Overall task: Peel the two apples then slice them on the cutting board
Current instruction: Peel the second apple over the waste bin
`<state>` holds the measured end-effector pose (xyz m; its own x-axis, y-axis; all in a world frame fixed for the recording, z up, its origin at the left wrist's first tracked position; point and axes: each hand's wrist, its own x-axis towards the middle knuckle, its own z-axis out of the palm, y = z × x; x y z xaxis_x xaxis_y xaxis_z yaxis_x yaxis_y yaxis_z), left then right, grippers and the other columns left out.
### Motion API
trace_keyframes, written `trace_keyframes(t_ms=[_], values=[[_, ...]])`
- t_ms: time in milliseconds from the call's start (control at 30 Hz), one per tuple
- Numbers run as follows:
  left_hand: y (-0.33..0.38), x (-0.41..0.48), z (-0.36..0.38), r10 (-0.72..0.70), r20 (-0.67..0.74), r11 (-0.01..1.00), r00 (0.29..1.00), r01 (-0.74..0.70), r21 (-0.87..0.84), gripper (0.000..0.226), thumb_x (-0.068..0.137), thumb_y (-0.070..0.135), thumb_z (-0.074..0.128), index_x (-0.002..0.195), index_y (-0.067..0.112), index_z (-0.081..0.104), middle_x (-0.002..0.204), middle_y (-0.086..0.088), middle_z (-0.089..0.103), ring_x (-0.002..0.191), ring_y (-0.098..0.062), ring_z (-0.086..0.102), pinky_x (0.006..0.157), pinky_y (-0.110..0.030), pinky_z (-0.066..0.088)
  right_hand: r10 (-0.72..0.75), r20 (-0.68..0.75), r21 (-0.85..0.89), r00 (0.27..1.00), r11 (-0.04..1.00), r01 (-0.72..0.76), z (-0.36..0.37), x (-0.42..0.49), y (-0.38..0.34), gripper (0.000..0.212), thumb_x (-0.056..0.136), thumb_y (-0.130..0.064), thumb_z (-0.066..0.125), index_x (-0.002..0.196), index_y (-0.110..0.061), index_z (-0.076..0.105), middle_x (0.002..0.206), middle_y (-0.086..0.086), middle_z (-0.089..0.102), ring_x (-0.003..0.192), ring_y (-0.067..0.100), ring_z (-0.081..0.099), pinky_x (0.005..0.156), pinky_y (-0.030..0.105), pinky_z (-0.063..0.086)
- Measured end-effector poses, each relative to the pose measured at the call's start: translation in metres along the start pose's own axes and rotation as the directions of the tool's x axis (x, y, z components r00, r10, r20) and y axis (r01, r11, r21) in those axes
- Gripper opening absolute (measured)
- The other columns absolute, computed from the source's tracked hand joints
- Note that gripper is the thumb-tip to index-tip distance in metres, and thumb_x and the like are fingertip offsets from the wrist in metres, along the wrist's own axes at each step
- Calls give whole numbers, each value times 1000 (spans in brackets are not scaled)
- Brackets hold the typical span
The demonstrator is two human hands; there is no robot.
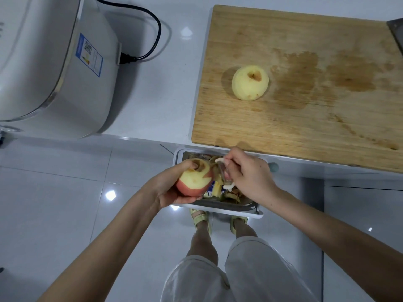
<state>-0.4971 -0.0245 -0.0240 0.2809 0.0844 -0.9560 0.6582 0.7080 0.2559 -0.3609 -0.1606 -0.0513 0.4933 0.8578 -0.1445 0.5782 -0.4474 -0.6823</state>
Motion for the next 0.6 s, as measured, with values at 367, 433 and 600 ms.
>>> trace_keyframes(t_ms=[367,433,600], values=[[-10,-4,19,150,37,988,988,-151,42,34,90,46,51,81,14,61,65,-7,65,51,-19,59,45,-19,46,-477,-318,-348,819,862,367,3,4,-35,28,87,-24,54,64,-11,60,47,-1,53,47,23,53,49,27,40],[-11,-5,19,173,25,983,985,-174,53,35,91,45,50,79,13,61,66,-9,64,50,-20,59,45,-19,44,-495,-321,-356,808,853,382,2,4,-37,29,87,-23,54,61,-11,59,46,0,51,46,22,51,48,28,40],[-9,-7,18,170,91,981,981,-177,76,31,92,36,46,78,11,60,65,-10,62,50,-22,54,38,-18,31,-460,-308,-237,833,885,402,-4,6,-29,27,87,-20,55,65,-9,62,48,-1,54,45,22,53,46,26,41]])
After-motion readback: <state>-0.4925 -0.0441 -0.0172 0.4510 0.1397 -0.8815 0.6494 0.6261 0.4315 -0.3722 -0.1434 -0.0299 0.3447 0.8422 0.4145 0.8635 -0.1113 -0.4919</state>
